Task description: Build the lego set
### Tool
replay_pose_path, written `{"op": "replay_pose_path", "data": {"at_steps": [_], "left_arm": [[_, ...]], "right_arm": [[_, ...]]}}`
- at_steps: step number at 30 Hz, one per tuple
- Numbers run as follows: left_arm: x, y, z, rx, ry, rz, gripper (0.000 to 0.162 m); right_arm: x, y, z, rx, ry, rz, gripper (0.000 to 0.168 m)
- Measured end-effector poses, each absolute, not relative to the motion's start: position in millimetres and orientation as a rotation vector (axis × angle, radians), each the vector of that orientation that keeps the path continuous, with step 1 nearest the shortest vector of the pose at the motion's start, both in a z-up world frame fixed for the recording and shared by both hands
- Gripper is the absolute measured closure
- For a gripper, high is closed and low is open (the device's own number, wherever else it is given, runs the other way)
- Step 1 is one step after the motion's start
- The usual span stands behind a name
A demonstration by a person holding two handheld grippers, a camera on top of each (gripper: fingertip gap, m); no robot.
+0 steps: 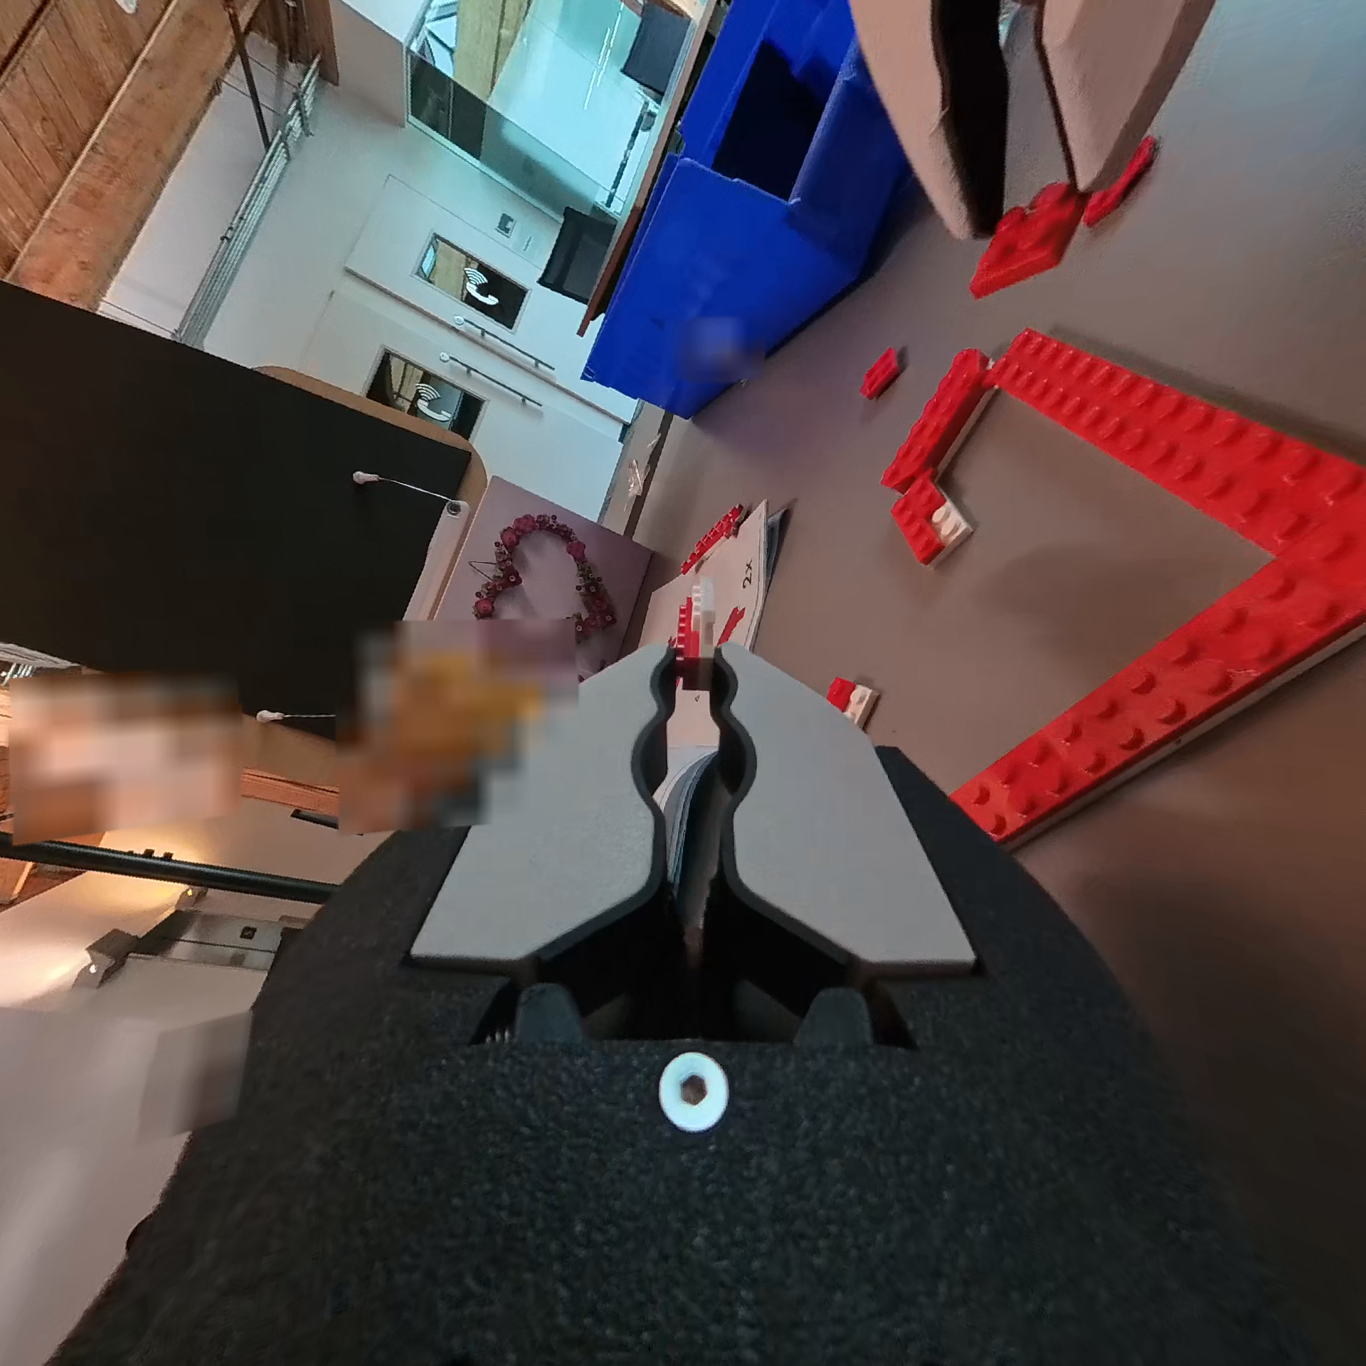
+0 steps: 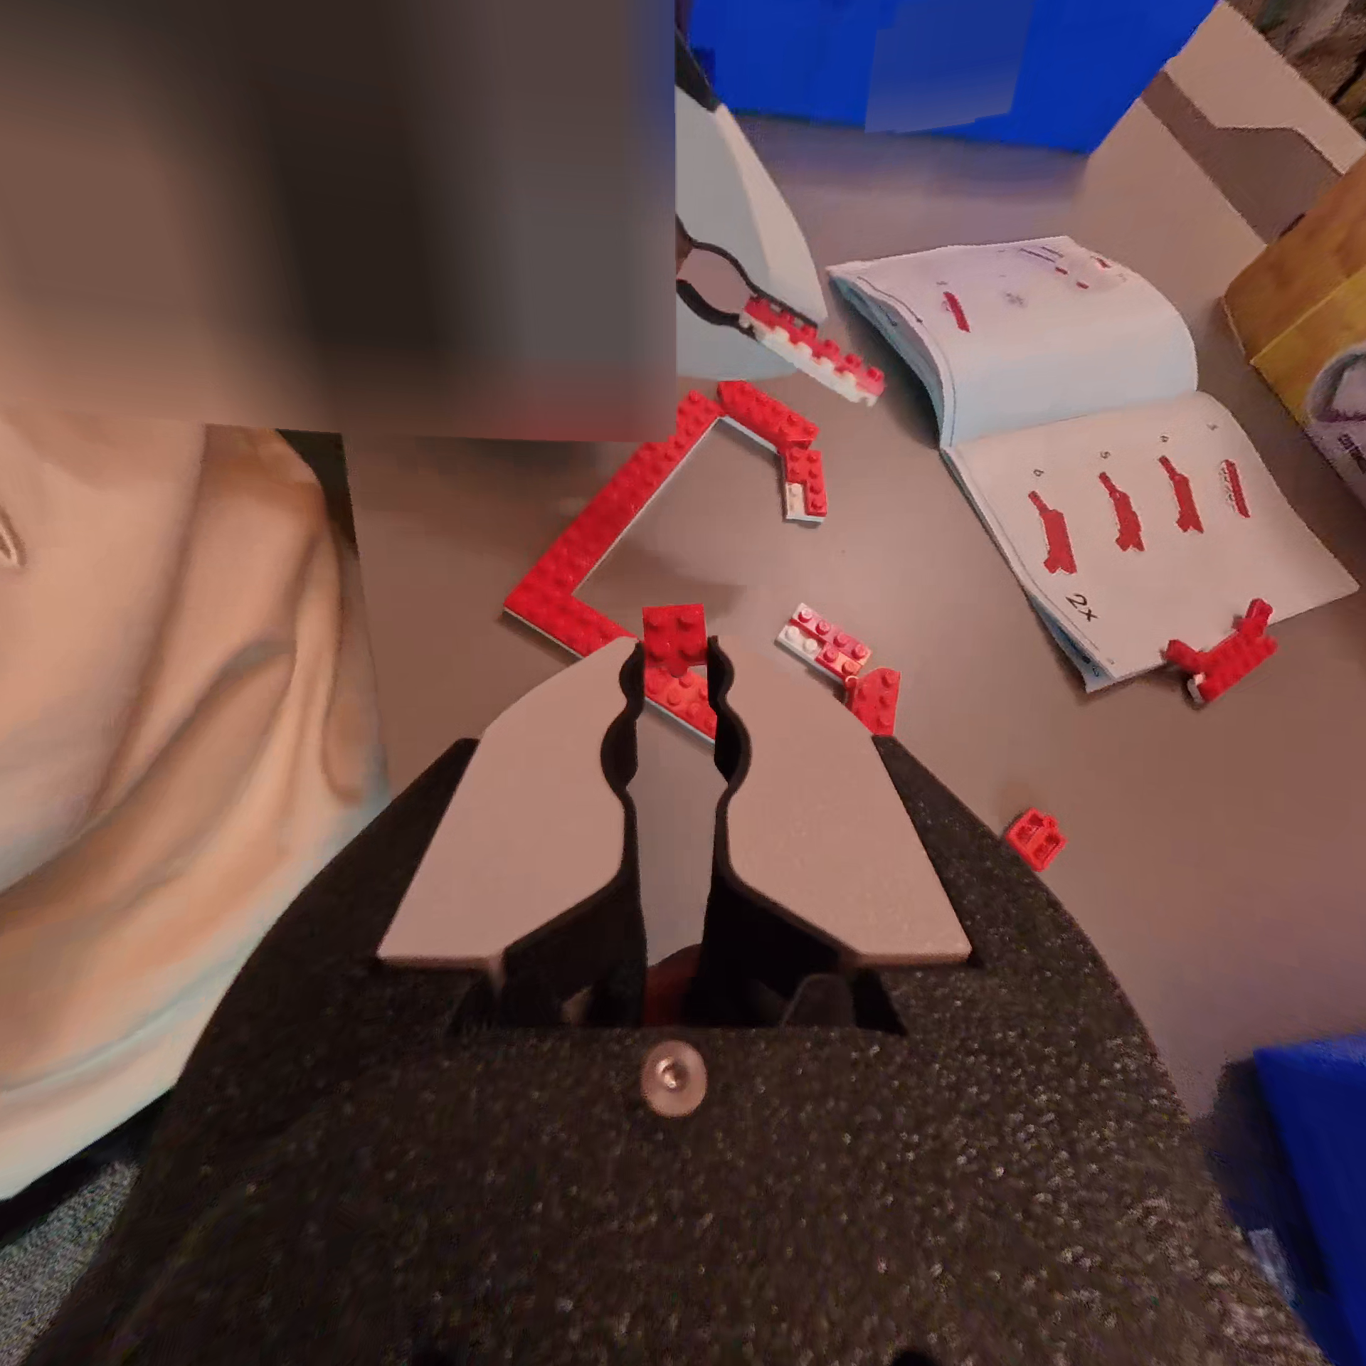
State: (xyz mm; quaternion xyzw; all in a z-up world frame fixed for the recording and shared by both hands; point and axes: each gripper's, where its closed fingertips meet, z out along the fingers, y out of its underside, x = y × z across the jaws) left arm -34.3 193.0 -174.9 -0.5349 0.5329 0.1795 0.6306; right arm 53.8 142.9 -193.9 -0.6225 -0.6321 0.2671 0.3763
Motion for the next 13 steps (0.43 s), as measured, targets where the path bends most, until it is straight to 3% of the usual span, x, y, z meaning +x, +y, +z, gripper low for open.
{"op": "replay_pose_path", "data": {"at_steps": [5,13], "left_arm": [[-36.1,192.9,-173.2,-1.224,1.209,0.407,0.154],[-6.7,156.2,-154.8,-0.947,1.278,0.203,0.155]], "right_arm": [[56.1,141.5,-200.1,-1.629,-1.641,0.615,0.153],[33.6,121.1,-158.0,-1.37,-1.752,0.813,0.153]]}}
